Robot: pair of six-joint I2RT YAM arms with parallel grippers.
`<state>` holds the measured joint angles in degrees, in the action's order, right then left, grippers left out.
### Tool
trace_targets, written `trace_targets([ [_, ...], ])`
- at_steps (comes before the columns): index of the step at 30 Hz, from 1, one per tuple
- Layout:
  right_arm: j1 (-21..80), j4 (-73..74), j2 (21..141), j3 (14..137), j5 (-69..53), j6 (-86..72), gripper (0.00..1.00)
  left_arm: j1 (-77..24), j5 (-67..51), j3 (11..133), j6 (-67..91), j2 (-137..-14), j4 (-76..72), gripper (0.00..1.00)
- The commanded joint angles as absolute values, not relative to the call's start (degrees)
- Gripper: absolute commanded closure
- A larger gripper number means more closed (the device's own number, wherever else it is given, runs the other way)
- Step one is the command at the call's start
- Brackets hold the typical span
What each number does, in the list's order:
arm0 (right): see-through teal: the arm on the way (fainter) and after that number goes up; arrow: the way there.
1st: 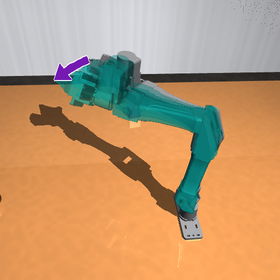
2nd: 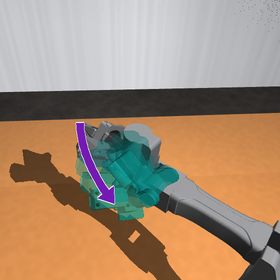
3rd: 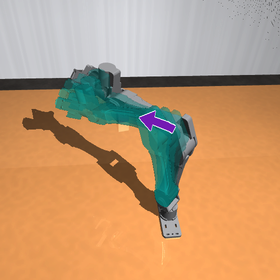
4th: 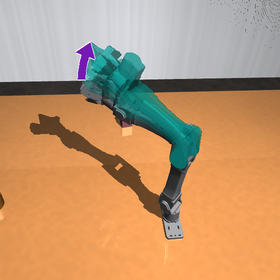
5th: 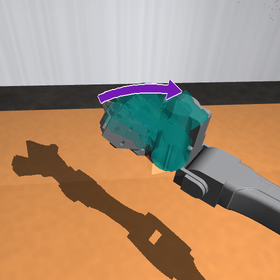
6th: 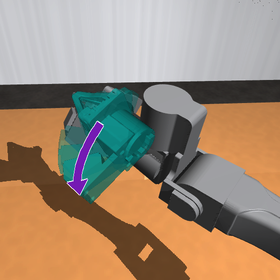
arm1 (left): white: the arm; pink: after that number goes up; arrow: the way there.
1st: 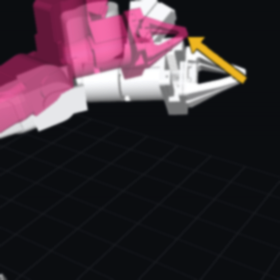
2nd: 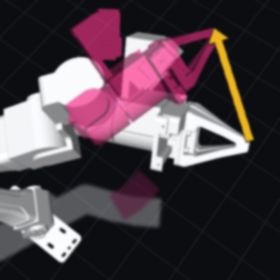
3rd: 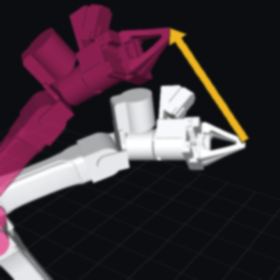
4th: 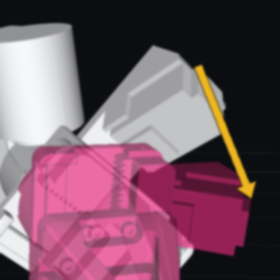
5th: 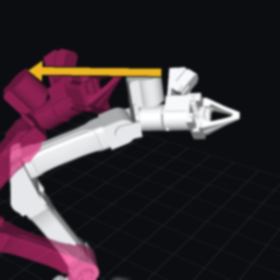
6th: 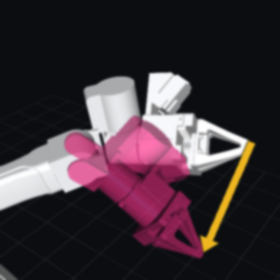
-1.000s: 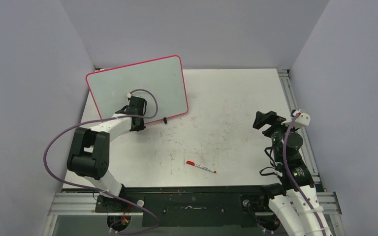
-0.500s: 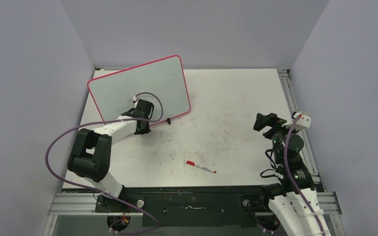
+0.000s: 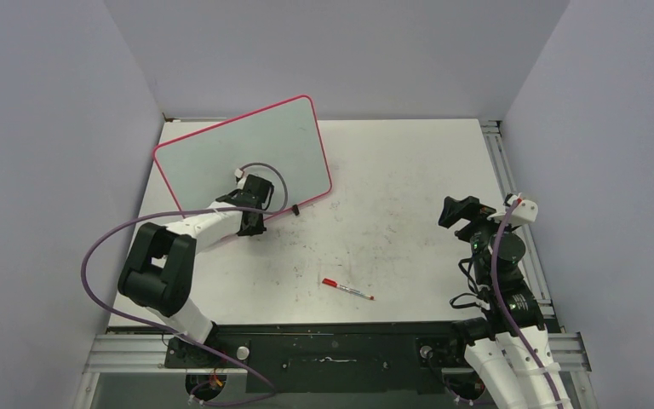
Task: Write a sentence on the whiteboard
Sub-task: Move the whiteboard to the center of the board.
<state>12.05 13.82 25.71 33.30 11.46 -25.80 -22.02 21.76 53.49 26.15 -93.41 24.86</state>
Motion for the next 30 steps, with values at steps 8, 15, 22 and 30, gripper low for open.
trace_targets([
  [8, 12.13, 12.97, 24.82, 33.29, 12.31, -25.53, 0.1, -25.69, 17.77, 53.35, 24.08, -92.51, 32.87, 0.89],
  [15, 12.13, 13.33, 24.92, 33.57, 12.65, -25.26, 0.1, -26.55, 18.06, 52.06, 23.74, -89.25, 34.19, 0.62],
  [22, 12.18, 13.85, 24.88, 34.08, 12.43, -25.04, 0.1, -28.07, 18.57, 50.97, 23.25, -83.39, 35.47, 0.45],
  [30, 12.16, 16.96, 24.92, 37.43, 11.63, -24.26, 0.1, -34.55, 16.09, 49.7, 17.71, -69.73, 33.34, 0.23],
])
